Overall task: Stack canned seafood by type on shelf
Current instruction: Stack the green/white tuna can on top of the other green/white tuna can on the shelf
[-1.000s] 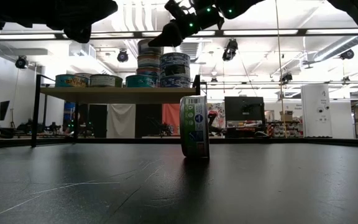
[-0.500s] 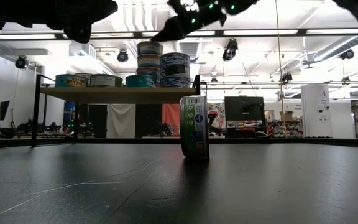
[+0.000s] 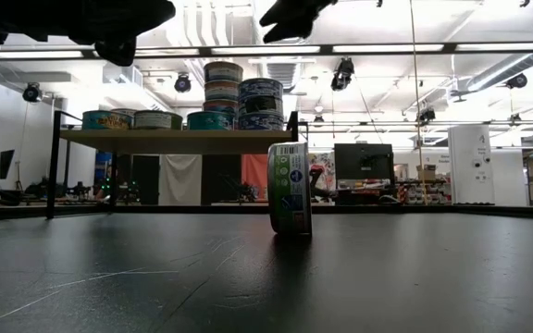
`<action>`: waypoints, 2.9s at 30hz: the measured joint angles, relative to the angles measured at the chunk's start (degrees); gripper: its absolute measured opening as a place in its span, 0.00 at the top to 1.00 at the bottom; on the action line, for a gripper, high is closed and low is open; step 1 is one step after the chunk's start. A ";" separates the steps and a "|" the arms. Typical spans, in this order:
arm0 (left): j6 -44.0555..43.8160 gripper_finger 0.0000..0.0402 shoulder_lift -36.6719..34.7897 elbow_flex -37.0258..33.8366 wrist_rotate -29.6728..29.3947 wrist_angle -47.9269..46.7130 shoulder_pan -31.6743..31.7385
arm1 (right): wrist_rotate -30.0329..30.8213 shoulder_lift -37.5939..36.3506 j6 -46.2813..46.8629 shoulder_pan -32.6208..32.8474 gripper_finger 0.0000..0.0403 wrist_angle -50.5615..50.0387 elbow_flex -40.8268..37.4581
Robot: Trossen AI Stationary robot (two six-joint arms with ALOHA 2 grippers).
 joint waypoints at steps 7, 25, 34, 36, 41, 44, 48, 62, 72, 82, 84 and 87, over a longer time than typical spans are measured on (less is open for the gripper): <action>0.00 1.00 0.00 0.00 0.00 0.00 0.00 | 0.02 -3.73 3.17 5.25 0.19 -6.05 -3.70; -14.71 1.00 2.31 0.00 5.74 1.47 0.04 | 13.40 -22.63 15.33 20.88 0.31 6.36 -40.89; -21.29 1.00 15.45 0.00 6.49 17.95 0.00 | 30.93 -25.43 23.82 32.13 0.37 16.08 -56.52; -21.38 1.00 18.43 0.00 6.50 22.36 0.02 | 31.52 -25.07 24.90 33.76 0.39 18.94 -58.75; -25.84 1.00 24.26 2.04 6.41 25.46 0.00 | 31.52 -24.03 25.22 37.44 0.41 28.45 -63.57; -28.05 1.00 27.44 4.78 6.15 25.20 -0.12 | 31.53 -23.43 25.20 38.92 0.42 33.40 -65.93; -28.19 1.00 29.92 8.96 4.53 23.13 -0.98 | 31.64 -22.26 25.19 40.44 0.44 40.99 -68.80; -51.21 1.00 29.73 20.02 -10.45 -11.86 -4.90 | 31.53 -8.51 26.26 43.44 0.54 58.64 -71.91; -59.14 1.00 30.85 35.07 -14.64 -42.74 -4.96 | 37.76 2.12 29.07 44.04 0.76 62.91 -69.56; -60.35 0.94 35.59 40.51 -20.21 -46.45 -4.79 | 38.68 5.39 29.75 44.90 0.97 67.53 -69.30; -61.03 0.89 36.60 41.40 -20.09 -46.25 -4.76 | 38.66 5.47 29.64 44.93 0.97 68.04 -69.34; -61.11 0.81 38.10 42.54 -19.70 -46.24 -4.46 | 38.66 5.79 29.29 45.01 0.97 69.25 -69.29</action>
